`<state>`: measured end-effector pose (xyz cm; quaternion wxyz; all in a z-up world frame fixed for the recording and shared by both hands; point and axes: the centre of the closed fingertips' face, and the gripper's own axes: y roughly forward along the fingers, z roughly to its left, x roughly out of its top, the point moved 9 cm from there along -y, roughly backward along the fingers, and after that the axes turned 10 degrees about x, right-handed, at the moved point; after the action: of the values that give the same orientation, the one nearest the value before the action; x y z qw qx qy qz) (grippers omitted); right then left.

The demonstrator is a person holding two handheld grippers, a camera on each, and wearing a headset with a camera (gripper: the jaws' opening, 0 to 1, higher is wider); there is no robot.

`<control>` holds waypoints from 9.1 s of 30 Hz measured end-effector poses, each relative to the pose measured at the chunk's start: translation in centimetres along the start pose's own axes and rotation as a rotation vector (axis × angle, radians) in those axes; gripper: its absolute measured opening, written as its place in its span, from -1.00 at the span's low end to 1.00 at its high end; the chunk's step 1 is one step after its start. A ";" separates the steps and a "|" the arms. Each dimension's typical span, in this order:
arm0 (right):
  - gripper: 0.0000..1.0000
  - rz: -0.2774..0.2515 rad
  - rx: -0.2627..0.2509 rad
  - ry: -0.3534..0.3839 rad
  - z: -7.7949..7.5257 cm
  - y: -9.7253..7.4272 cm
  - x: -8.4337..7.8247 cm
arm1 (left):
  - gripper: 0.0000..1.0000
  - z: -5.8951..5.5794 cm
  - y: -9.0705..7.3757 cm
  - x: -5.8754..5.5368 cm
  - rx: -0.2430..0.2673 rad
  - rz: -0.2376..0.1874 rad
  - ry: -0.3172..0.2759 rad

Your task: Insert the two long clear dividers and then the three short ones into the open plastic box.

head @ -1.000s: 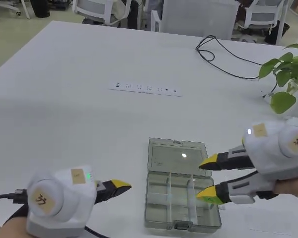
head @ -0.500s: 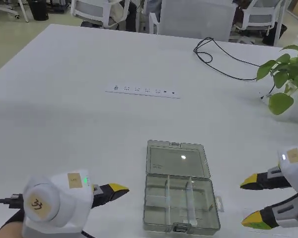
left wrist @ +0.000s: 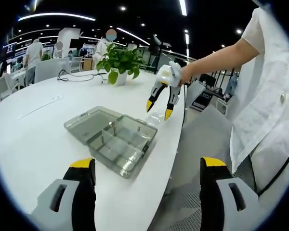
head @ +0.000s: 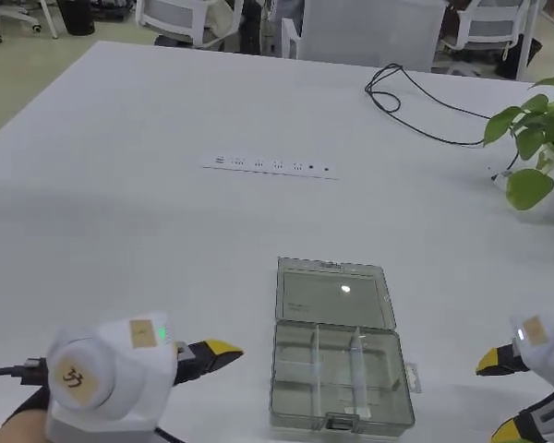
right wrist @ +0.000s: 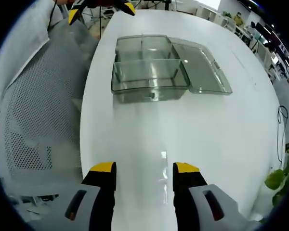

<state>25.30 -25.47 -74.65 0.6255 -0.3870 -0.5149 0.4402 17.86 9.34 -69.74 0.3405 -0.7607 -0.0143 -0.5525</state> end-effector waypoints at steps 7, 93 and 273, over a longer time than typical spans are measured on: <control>-0.06 0.054 0.002 -0.025 -0.6 1.1 -0.6 | 0.82 0.1 0.0 -0.2 0.000 0.008 -0.005; -0.34 -0.147 -0.260 -0.271 8.7 -9.1 17.3 | -0.35 -2.9 5.0 6.9 -0.189 -0.129 -0.764; -0.94 -0.344 0.099 -0.070 -0.2 -3.3 16.4 | 0.62 -0.9 1.6 0.3 -0.040 -0.008 0.028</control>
<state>27.33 -10.89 -66.64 0.6914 -0.2465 -0.5728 0.3648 17.84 7.51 -70.12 0.3232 -0.7596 -0.0013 -0.5644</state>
